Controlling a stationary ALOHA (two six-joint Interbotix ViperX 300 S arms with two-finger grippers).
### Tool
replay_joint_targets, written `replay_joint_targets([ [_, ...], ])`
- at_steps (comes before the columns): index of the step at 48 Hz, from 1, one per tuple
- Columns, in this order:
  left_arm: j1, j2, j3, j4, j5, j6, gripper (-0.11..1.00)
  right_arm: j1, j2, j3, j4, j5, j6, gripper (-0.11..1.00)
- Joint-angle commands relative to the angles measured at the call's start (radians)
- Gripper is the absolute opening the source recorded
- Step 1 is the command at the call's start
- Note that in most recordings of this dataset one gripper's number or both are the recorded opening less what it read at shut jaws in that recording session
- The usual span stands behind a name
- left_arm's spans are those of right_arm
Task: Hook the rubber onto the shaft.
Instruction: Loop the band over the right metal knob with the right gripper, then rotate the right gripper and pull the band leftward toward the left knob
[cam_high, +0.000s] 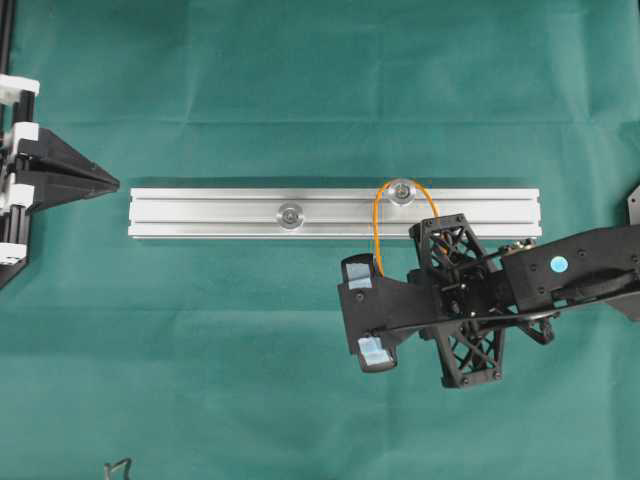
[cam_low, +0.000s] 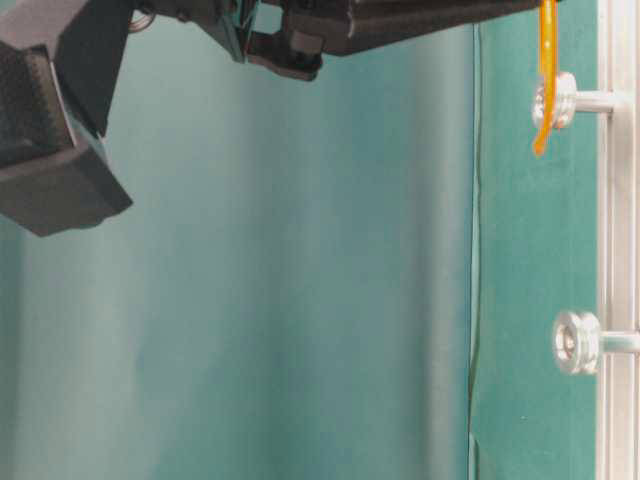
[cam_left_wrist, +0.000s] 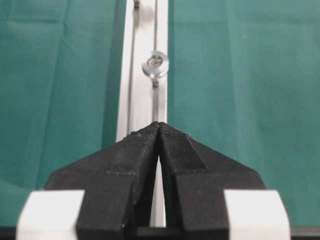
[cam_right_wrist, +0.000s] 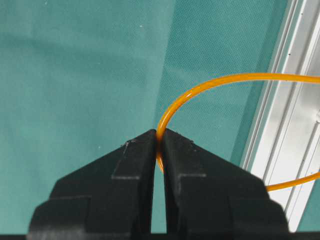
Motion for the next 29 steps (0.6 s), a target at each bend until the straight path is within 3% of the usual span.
replay_joint_targets([
  [1, -0.002, 0.008, -0.034, 0.003, -0.006, -0.002, 0.0, 0.008, -0.012, -0.025, 0.005, -0.005, 0.014, 0.07],
  [14, -0.002, 0.008, -0.034, 0.003, -0.005, -0.002, 0.0, 0.009, -0.006, -0.026, 0.005, -0.029, 0.109, 0.07],
  [29, -0.002, 0.008, -0.032, 0.003, -0.005, 0.0, 0.0, 0.008, 0.02, -0.043, 0.005, -0.1, 0.278, 0.07],
])
